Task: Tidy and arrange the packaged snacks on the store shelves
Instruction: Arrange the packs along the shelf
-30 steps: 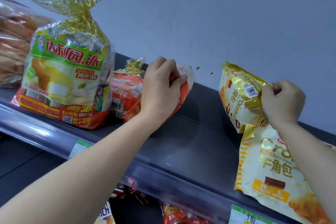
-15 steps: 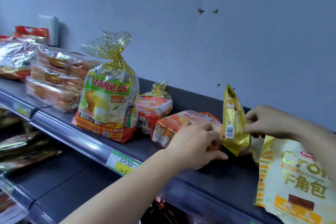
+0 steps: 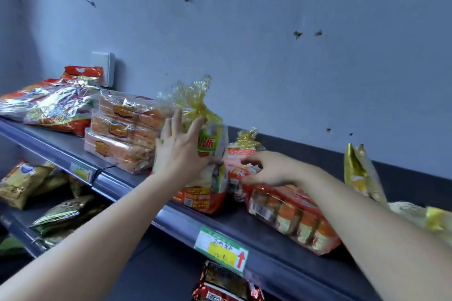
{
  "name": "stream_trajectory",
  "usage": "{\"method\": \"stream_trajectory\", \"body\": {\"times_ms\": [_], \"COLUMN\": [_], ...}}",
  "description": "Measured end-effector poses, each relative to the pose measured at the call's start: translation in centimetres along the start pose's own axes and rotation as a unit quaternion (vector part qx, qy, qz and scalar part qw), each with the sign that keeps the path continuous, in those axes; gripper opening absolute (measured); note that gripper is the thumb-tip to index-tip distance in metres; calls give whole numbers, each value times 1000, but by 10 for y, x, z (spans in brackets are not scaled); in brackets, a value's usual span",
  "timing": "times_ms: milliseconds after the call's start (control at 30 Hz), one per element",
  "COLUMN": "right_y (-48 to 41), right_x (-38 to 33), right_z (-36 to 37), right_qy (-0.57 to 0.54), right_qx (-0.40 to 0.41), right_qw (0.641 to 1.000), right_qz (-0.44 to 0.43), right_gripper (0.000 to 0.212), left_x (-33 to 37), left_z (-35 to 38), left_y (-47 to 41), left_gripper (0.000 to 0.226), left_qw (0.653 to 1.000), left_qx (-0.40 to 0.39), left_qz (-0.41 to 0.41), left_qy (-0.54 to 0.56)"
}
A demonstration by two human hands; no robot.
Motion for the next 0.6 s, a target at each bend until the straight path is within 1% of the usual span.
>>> {"method": "stream_trajectory", "body": {"times_ms": [67, 100, 133, 233, 267, 333, 400, 500, 600], "right_y": [-20, -29, -36, -43, -43, -36, -25, -2, 18], "right_x": [-5, -4, -3, -7, -7, 4, 26, 57, 70], "right_z": [26, 35, 41, 37, 32, 15, -10, -45, -68], "right_qy": [10, 35, 67, 137, 137, 96, 24, -43, -102], "right_qx": [-4, 3, 19, 108, 140, 215, 312, 436, 529], "right_qw": [1000, 998, 996, 983, 978, 964, 931, 852, 775], "right_qz": [29, 43, 52, 60, 71, 122, 191, 286, 330], "right_gripper": [72, 72, 67, 29, 24, 24, 18, 13, 6], "left_x": [-9, -16, -23, -53, -64, -81, -89, -93, -91], "left_z": [-1, -3, -4, -6, -6, -5, -6, -7, -5], "left_y": [-10, -15, -20, -33, -37, -42, -47, -51, -52], "left_gripper": [80, 72, 65, 54, 53, 52, 50, 41, 35], "left_qw": [999, 999, 998, 991, 988, 982, 977, 969, 963], "left_qx": [-4, -1, 3, 21, 25, 26, 28, 34, 35], "left_qz": [0, -6, -16, -47, -58, -74, -76, -77, -80], "left_qy": [35, 49, 66, 121, 138, 170, 196, 233, 255]}}
Point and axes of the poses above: each hand's wrist, its own y-axis away from the middle knuckle, its own z-axis out of the palm, x = y × z, the point moved 10 cm from there along -y, towards the middle knuckle, and after that the axes turned 12 degrees about x, right-handed, at the moved point
